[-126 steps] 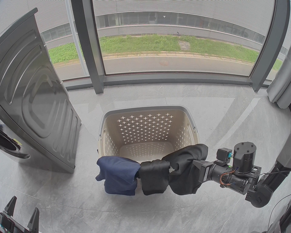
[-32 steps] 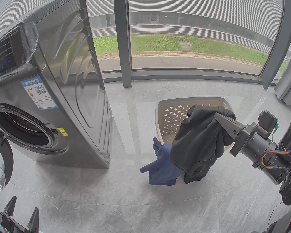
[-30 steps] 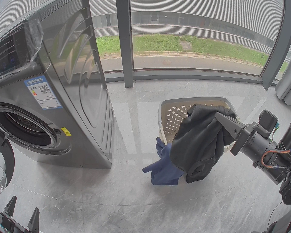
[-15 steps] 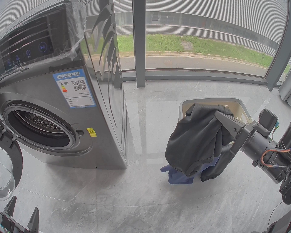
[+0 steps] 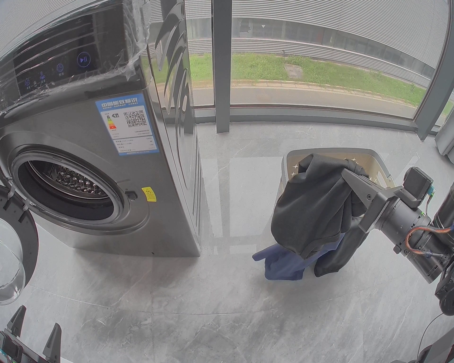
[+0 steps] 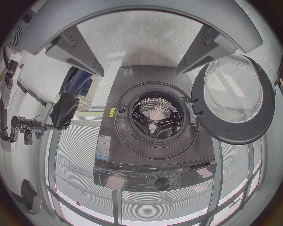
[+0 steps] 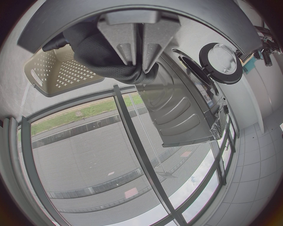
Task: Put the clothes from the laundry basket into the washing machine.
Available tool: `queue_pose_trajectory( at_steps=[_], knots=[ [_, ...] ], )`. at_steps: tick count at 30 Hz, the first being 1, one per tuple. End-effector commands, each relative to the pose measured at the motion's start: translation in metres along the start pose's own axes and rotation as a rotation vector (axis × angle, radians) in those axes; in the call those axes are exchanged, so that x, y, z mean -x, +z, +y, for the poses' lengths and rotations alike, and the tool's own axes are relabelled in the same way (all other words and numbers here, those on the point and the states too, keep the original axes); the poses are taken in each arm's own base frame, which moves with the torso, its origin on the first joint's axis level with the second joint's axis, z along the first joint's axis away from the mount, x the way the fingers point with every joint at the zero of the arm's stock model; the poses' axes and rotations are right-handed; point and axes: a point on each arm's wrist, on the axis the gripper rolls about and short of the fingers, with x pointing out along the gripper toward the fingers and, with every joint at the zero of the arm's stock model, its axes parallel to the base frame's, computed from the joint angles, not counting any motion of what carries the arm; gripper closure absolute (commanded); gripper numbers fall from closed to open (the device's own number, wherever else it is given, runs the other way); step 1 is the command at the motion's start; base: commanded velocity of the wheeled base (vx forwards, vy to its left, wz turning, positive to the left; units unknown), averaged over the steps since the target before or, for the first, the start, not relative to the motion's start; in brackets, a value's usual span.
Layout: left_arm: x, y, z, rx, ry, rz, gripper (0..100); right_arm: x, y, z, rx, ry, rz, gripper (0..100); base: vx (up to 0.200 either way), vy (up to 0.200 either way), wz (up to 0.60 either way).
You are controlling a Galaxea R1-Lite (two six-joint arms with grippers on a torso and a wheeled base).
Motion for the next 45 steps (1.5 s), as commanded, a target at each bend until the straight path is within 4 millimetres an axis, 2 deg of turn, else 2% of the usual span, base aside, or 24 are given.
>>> queue_pose_trajectory(
  at_steps=[1,8,15,45],
  knots=[
    [-0.0005,-0.0047,0.0001,0.001,0.000,0.007,0,-0.0014,-0.0012,-0.0017,0.005,-0.019,0.002,100,-0.200,0.000,0.00],
    [-0.0005,-0.0047,0.0001,-0.001,0.000,0.007,0,-0.0010,-0.0027,-0.0035,0.014,-0.048,0.020,100,-0.029,0.000,0.00],
    [-0.0005,-0.0047,0.0001,-0.001,0.000,0.007,0,-0.0007,-0.0046,-0.0043,0.030,-0.093,0.021,100,0.000,0.200,0.00],
    [-0.0005,-0.0047,0.0001,0.001,0.000,0.007,0,-0.0008,-0.0036,-0.0026,0.027,-0.079,0.013,100,0.000,0.193,0.00]
  ],
)
